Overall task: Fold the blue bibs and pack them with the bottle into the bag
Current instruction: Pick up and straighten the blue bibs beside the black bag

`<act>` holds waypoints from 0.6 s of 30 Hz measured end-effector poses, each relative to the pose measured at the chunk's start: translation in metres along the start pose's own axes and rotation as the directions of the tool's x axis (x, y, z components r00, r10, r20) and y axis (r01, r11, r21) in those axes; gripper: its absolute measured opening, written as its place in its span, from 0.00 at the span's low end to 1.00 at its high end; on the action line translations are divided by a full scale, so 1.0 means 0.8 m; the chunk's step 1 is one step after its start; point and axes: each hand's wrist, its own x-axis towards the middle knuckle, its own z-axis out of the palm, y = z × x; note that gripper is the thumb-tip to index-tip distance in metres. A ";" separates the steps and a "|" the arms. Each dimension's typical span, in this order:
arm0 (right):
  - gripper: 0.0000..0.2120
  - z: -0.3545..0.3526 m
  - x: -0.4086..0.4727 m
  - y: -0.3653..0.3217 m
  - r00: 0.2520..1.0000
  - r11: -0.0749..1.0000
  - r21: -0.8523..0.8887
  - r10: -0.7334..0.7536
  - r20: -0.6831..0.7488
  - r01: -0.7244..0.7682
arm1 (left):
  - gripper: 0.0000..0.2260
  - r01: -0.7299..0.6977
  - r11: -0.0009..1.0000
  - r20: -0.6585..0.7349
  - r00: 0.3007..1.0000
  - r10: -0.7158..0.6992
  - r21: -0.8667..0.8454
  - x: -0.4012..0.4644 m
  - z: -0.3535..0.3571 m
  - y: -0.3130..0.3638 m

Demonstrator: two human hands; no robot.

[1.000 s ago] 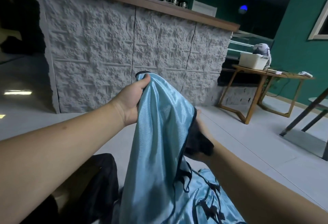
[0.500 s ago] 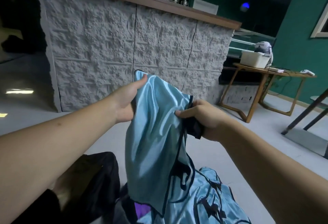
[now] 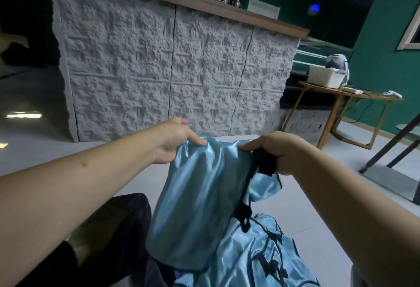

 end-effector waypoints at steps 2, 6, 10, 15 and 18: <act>0.38 0.004 0.005 0.006 1.000 1.000 -0.009 -0.024 -0.004 0.024 | 0.30 -0.011 0.998 0.004 1.000 0.011 -0.061 0.000 0.002 0.002; 0.54 0.014 0.006 0.016 0.982 0.969 0.209 -0.155 0.111 0.129 | 0.18 -0.018 0.992 0.067 0.997 0.026 -0.128 -0.007 0.004 0.009; 0.40 0.017 0.005 0.030 0.924 0.843 0.496 -0.336 0.184 0.208 | 0.15 -0.050 0.972 0.077 0.995 0.070 -0.228 -0.007 0.002 0.018; 0.32 0.036 0.011 0.037 0.901 0.672 0.696 -0.426 0.085 0.252 | 0.12 -0.057 0.945 0.010 0.998 0.064 -0.324 -0.005 0.000 0.023; 0.23 0.044 -0.002 0.036 0.905 0.620 0.725 -0.425 -0.011 0.300 | 0.11 -0.039 0.934 -0.007 0.999 0.040 -0.355 -0.004 0.000 0.023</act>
